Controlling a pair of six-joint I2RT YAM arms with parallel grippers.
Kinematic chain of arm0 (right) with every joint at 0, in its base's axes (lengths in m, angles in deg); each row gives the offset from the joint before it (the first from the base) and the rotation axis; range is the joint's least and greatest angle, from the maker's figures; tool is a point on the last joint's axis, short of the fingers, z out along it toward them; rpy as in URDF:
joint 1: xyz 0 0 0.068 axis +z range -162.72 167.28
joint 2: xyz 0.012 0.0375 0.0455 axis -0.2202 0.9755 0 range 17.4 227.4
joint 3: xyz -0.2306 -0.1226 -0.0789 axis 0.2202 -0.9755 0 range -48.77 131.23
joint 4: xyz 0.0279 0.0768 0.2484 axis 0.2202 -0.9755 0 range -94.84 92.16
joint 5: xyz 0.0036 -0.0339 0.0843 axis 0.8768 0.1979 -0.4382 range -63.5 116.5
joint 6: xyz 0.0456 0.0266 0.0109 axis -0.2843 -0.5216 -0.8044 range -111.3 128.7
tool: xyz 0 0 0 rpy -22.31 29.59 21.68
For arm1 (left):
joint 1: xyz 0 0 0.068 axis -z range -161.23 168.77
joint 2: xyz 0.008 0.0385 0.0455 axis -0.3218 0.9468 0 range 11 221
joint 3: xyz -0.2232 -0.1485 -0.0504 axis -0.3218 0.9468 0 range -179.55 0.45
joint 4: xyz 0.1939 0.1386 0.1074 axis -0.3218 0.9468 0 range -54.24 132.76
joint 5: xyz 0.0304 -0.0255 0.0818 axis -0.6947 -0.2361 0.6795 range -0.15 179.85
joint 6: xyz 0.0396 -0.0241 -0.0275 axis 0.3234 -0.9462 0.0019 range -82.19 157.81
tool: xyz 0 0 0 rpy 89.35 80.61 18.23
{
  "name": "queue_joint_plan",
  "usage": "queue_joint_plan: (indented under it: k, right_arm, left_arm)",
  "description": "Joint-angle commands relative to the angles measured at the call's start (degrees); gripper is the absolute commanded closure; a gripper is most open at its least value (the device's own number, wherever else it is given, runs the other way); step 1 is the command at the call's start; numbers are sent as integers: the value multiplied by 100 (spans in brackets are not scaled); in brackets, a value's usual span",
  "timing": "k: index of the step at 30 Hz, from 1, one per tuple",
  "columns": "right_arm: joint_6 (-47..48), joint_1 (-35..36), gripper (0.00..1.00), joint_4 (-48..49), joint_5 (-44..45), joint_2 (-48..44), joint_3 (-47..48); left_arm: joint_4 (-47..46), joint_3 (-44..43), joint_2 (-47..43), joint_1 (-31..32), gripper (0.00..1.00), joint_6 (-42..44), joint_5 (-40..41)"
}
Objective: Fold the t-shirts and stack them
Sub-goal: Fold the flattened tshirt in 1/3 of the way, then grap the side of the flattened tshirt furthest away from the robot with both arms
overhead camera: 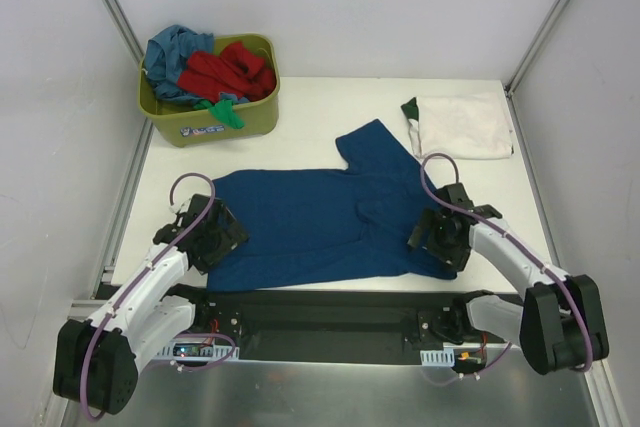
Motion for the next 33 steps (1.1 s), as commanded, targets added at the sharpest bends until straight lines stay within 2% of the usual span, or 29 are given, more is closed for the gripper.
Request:
queue_joint_plan:
  k: [1,5,10,13,16,22,25,28,30,33]
  right_arm:
    - [-155,-365,3,-762,50,-514,-199]
    - [196,-674,3,-904,-334,-857,-217]
    - [548,-656,3,-799,-441,-1463,511]
    - [698,-648,3,-397,-405,-1833,1046]
    - [988,-612,3,165,-510,-1764,1591]
    - [1636,-323,3,991,-581,-96,2928]
    - [1822,-208,3,1292,-528,941,3745]
    - [1928,-217,3,1319,-449,1970,4677]
    - [2034,-208,3,1450,-423,2662,5247]
    - [2166,-208,3,1338,-518,3602,6089]
  left_arm:
    - [51,122,178,35,1,-46,239]
    - [279,61,197,35,1,-107,177]
    - [684,-334,-190,35,1,-28,326]
    - [711,-703,-401,35,1,25,677]
    - [711,-1274,-261,26,1,68,1090]
    - [474,-2496,1012,-298,1,349,1864]
    - [114,-2927,2020,-579,1,613,1777]
    - [-132,-3331,2820,-861,9,789,1646]
    - [-247,-3621,3200,-1080,21,868,1453]
    - [-423,-3920,3869,-1291,32,903,996]
